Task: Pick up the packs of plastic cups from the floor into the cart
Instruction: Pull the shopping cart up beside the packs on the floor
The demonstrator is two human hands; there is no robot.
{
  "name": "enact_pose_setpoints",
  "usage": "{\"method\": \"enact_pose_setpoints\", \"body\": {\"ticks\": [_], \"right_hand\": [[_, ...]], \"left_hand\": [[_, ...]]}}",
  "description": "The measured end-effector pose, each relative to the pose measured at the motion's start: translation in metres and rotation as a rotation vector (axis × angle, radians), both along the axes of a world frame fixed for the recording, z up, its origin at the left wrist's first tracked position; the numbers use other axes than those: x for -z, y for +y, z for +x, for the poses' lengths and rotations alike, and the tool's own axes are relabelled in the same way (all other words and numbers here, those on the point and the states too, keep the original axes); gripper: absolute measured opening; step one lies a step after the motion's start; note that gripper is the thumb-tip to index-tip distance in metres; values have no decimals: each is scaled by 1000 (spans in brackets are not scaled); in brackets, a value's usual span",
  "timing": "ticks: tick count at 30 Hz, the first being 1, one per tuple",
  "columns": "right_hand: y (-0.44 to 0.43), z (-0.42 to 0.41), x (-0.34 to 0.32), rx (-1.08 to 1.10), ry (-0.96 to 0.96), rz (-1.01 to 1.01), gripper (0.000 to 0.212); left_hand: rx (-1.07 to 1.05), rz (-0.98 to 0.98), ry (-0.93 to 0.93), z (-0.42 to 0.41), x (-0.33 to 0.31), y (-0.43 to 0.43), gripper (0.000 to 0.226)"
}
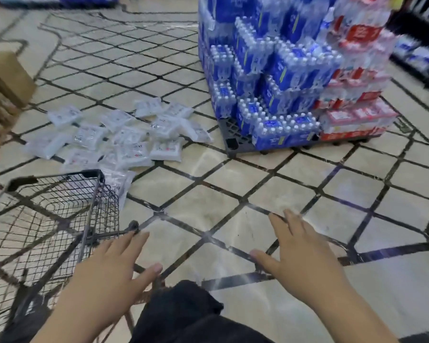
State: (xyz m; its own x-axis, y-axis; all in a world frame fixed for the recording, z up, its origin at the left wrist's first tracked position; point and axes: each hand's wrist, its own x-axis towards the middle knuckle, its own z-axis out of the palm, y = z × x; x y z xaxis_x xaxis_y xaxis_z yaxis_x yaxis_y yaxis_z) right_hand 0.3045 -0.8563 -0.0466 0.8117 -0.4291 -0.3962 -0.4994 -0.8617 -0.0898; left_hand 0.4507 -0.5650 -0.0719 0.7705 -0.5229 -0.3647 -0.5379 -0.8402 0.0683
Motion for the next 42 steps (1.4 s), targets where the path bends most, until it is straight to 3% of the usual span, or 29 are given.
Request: {"method": "enact_pose_setpoints", "body": {"ticks": [4,11,14,19,24,29,33,38,42], "right_hand": [[-39,90,-6,-24,29,65,89],[-113,241,-31,48,-4,-1,88],[-137,293,-23,89,5,-33,87],[-169,370,-6,70,84,107,87],[-235,459,23,4,65,98,88],[-301,590,36,-193,72,131,86],[-321,703,27,-450,94,153,86],[-298,820,29,-685,132,258,85],[-235,865,34,-837,127,308,83]], "left_hand": [[-58,-5,18,76,12,-40,114],[24,-75,47,247,16,-131,82],[105,-70,-17,313,1,-166,79],[88,-21,-45,396,-4,-202,98],[4,64,27,458,21,-243,104],[-284,125,49,508,23,-261,122],[-580,134,89,531,7,-252,92],[-973,110,111,523,-5,-232,78],[-1192,102,211,491,11,-206,82]]}}
